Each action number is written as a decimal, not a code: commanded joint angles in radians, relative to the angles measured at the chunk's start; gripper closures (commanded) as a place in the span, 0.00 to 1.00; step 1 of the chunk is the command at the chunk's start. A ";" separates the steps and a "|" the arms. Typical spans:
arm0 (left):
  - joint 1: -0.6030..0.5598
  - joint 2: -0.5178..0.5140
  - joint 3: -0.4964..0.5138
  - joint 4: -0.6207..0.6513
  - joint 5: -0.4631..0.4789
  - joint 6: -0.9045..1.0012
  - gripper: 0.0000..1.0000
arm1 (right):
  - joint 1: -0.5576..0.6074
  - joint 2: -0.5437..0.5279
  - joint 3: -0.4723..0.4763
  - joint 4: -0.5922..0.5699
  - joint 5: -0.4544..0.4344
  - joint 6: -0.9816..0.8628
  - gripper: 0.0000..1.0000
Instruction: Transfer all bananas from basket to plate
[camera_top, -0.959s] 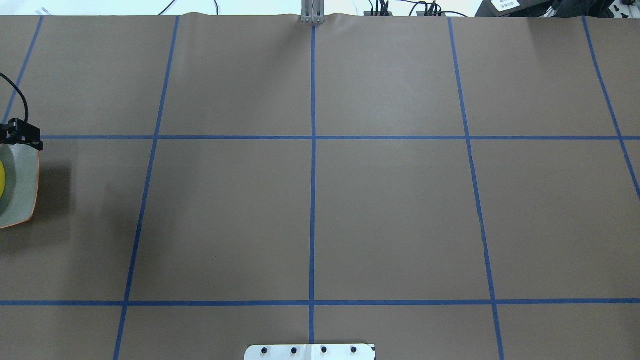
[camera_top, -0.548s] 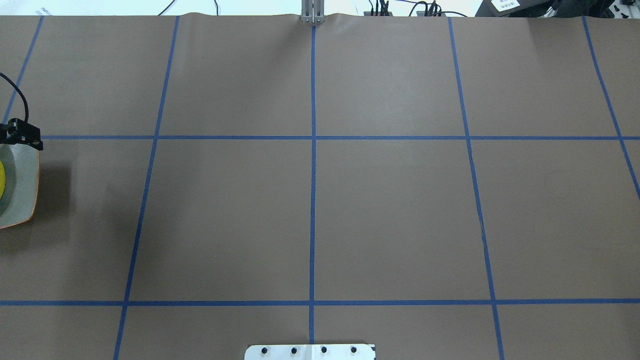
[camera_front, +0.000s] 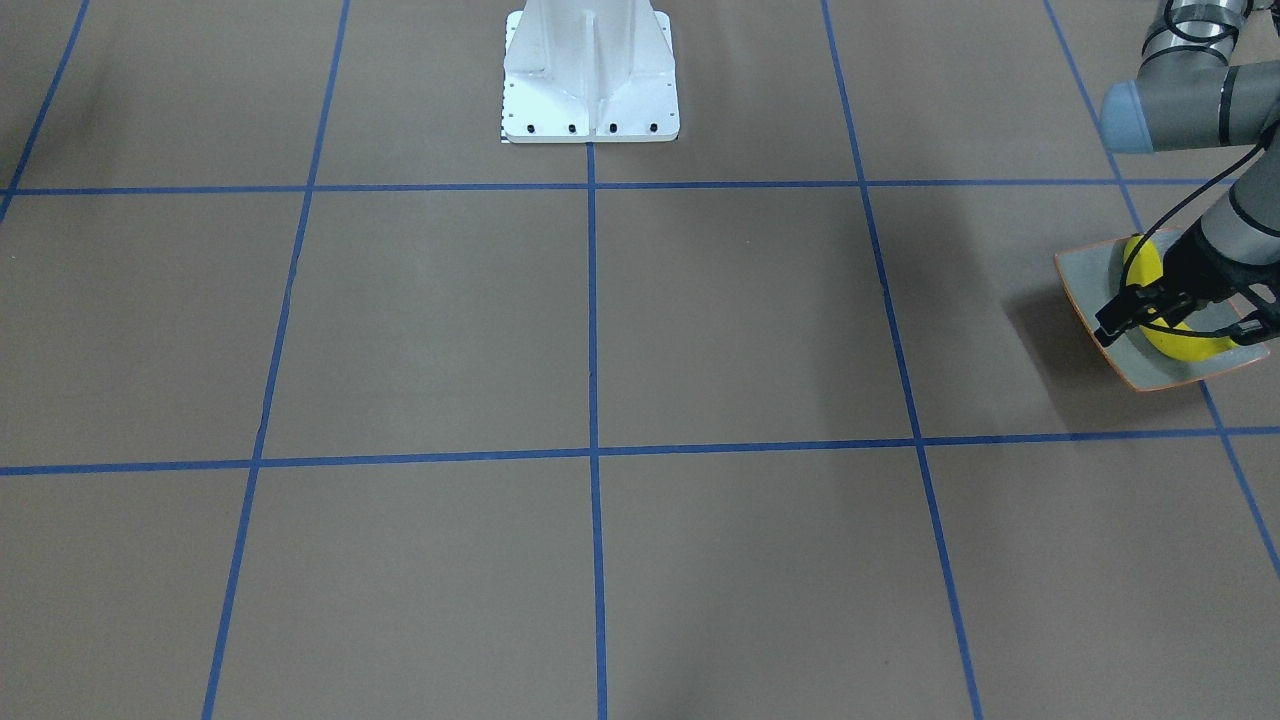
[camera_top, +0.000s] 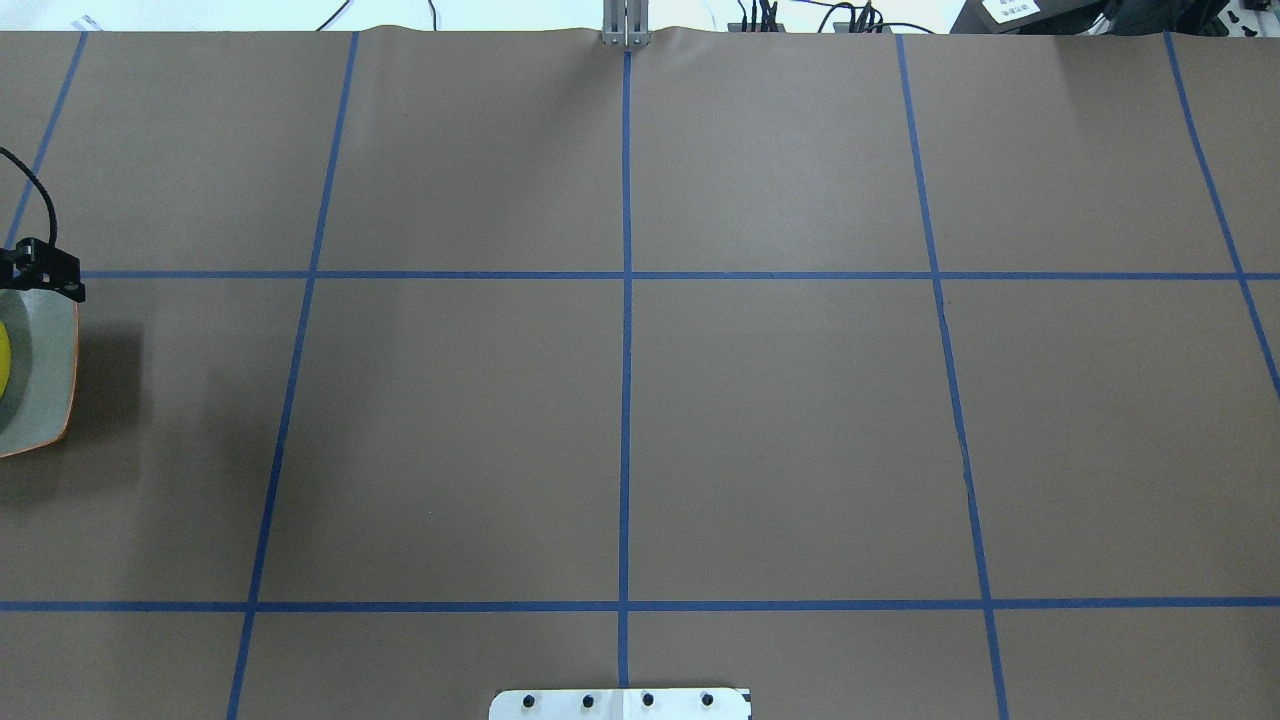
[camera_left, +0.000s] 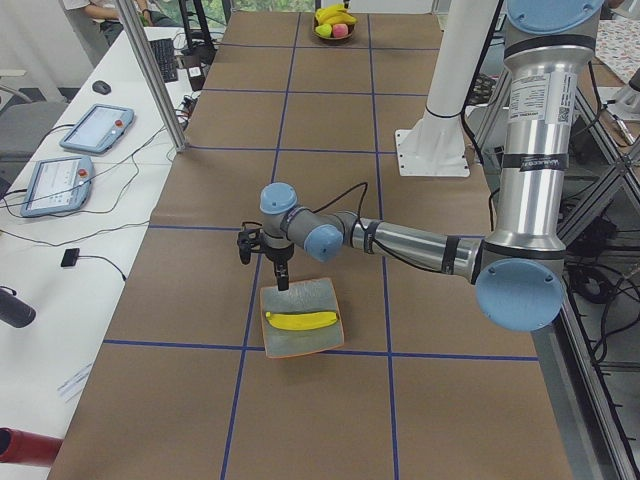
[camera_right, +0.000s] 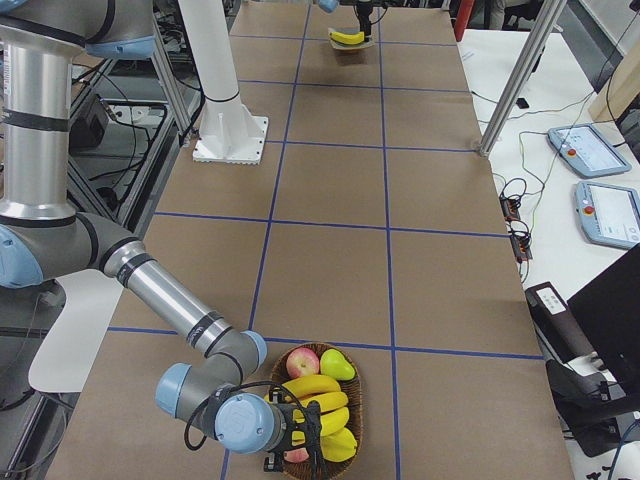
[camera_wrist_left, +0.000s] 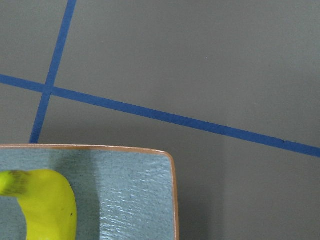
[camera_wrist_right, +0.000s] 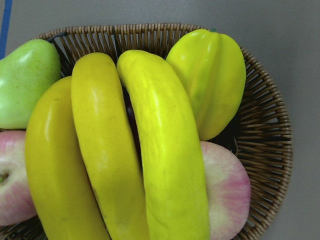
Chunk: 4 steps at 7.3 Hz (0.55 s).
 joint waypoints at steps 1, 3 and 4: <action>0.000 -0.002 0.001 0.000 0.000 0.000 0.01 | -0.003 0.008 -0.011 0.001 0.001 -0.001 0.12; 0.000 -0.006 0.004 0.000 0.002 0.003 0.01 | -0.004 0.008 -0.011 0.001 0.001 -0.001 0.13; 0.000 -0.005 0.004 0.000 0.002 0.003 0.01 | -0.010 0.008 -0.014 0.000 0.001 0.001 0.13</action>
